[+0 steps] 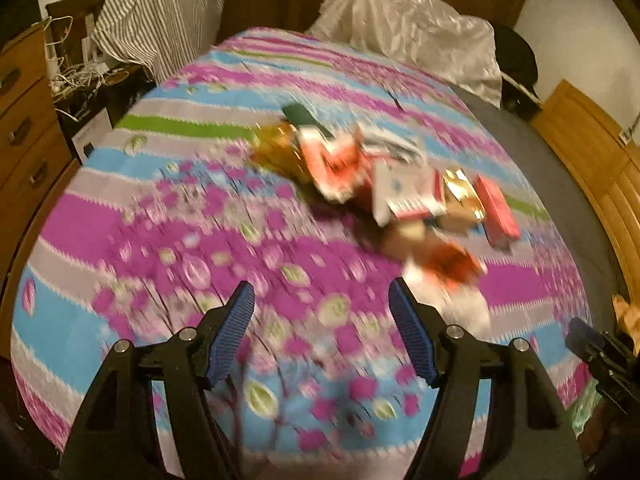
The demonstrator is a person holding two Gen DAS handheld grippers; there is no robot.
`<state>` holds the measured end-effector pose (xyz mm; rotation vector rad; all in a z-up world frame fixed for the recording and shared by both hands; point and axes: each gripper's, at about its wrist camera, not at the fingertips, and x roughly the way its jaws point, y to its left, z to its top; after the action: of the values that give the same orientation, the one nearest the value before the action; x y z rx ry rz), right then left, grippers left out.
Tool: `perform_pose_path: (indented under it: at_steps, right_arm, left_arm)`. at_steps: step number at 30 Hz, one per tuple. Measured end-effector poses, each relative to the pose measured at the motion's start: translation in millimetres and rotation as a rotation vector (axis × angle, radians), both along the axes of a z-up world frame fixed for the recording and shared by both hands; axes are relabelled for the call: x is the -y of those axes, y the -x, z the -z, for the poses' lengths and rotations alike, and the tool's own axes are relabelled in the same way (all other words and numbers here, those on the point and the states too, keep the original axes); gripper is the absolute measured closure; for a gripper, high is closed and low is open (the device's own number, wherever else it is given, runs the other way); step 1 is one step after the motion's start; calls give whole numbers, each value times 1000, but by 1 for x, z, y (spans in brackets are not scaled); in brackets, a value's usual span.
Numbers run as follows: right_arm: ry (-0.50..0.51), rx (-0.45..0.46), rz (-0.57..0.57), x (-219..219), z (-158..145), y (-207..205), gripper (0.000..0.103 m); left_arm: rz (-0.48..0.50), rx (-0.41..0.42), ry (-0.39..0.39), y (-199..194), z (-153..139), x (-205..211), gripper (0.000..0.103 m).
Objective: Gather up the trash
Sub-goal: 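Move both grippers back to the trash pile on the bed, then grasp the white medicine box with the left gripper while the right grasps the orange paper cup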
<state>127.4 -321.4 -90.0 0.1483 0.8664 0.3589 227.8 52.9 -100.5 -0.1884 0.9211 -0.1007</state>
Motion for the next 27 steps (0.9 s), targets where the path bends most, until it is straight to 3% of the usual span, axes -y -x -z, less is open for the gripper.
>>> perform_pose_path:
  at_steps: [4,7,13,17,19,21,22,24,27]
  right_arm:
    - [-13,-26,-89,-18,14,-42,52]
    - [-17,-61,-153,-34,30,-75,50]
    - [-67,-96,-228,-56,51,-110,46]
    - [-100,-127,-273,-67,62,-126,46]
    - [-104,-136,-290,-72,66,-131,46]
    - [-109,-145,-290,-74,71,-135,46]
    - [-122,-152,-287,-74,73,-136,48]
    - [-140,-161,-282,-73,77,-138,51]
    - [-147,-161,-269,-73,80,-138,62]
  left_arm:
    - [69,1,43,-33,-8,5,36]
    - [182,18,61,-64,-12,26,35]
    - [300,55,14,-113,-15,66,32]
    - [441,62,-35,-133,-15,95,32]
    - [515,27,-98,-142,-3,108,32]
    - [525,-31,-166,-149,13,113,33]
    - [535,-57,-176,-150,18,112,37]
    - [548,-106,-235,-148,30,114,57]
    - [562,-85,-258,-139,32,111,67]
